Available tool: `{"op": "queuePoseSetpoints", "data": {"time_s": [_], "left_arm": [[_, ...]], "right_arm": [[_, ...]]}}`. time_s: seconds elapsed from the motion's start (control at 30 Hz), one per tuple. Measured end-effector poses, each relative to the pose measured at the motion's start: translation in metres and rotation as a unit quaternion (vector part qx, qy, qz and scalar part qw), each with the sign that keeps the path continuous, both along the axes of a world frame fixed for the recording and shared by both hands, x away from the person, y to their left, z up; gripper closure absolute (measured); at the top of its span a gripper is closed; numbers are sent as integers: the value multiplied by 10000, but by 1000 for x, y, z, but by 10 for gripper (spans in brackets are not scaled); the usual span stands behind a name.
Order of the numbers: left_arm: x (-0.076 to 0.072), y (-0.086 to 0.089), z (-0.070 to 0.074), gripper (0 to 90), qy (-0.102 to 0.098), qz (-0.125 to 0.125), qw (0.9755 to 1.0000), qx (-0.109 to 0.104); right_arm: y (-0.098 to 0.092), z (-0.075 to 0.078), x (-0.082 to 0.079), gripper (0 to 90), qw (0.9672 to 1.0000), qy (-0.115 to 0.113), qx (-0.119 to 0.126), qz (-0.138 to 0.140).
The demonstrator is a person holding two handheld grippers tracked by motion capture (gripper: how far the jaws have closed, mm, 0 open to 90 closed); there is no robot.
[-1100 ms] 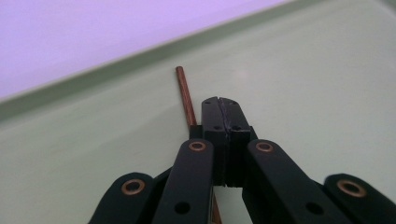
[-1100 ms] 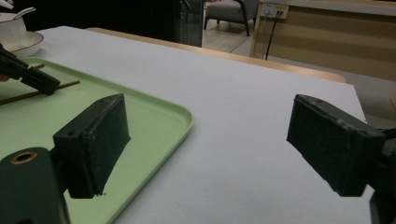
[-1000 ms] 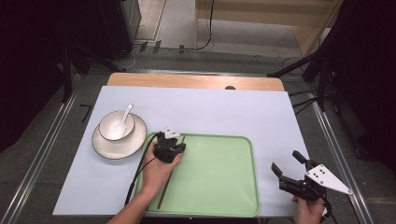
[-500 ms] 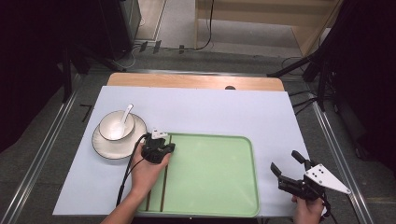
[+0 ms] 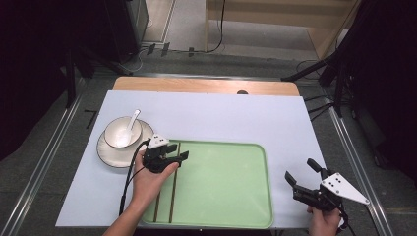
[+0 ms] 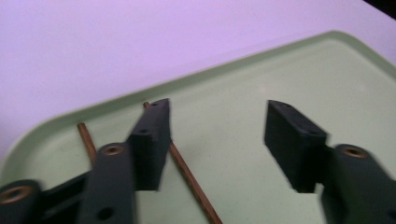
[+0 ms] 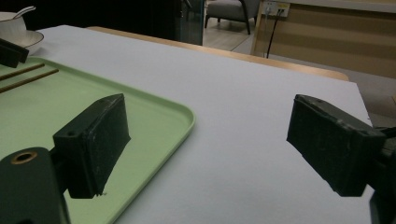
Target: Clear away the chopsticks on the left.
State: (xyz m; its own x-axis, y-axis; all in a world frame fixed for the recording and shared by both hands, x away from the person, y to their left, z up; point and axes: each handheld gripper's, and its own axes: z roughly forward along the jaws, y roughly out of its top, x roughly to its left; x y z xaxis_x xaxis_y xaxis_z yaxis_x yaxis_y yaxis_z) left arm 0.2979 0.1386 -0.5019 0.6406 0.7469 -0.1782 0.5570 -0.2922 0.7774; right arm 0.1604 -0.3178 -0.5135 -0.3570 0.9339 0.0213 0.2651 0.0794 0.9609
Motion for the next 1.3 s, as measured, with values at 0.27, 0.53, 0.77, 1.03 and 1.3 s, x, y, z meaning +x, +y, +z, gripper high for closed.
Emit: {"op": "queuePoseSetpoints", "data": {"time_s": [0.27,0.53,0.77,1.03,1.3], "left_arm": [[-15,21,14,0,-167,-595,9973,-402],[-25,45,15,0,-335,-574,9967,-466],[-34,68,17,0,-472,-484,9969,-398],[-45,92,19,0,-611,-408,9963,-451],[-51,115,17,0,-695,-355,9960,-433]], "right_arm": [[0,0,0,128,10000,4,1,-4],[1,0,0,127,10000,7,-13,-16],[1,0,0,127,10000,-14,-21,-12],[1,0,0,128,10000,-10,-29,-6],[0,0,0,127,10000,6,-12,-15]]}}
